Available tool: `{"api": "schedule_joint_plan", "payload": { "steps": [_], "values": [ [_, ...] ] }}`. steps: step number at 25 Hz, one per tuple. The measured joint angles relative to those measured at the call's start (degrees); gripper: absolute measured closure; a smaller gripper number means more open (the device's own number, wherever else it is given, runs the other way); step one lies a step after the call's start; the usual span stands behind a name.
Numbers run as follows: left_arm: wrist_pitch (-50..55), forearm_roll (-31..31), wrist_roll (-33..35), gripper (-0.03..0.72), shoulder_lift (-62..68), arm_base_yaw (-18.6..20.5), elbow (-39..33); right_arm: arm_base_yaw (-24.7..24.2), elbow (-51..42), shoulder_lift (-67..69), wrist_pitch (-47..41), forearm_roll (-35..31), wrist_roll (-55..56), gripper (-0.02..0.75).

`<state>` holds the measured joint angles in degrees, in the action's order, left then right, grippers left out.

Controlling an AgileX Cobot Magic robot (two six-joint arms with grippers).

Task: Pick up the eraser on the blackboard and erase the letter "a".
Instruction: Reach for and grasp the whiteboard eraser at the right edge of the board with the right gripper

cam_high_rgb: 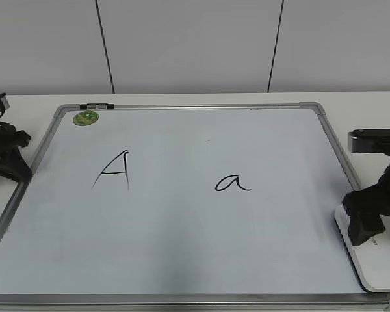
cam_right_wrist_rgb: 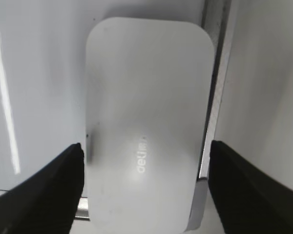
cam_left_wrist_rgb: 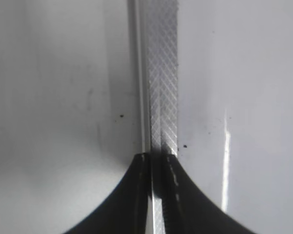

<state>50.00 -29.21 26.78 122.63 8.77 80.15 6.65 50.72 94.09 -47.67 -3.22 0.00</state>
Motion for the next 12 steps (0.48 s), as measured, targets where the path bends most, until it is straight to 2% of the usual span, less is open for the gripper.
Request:
{"api": "schedule_joint_plan", "payload": {
  "steps": [12],
  "values": [
    [0.0,0.0,0.0,0.656,0.0,0.0,0.0,0.0,0.1,5.2,1.9,0.0,0.0,0.149]
  ]
}}
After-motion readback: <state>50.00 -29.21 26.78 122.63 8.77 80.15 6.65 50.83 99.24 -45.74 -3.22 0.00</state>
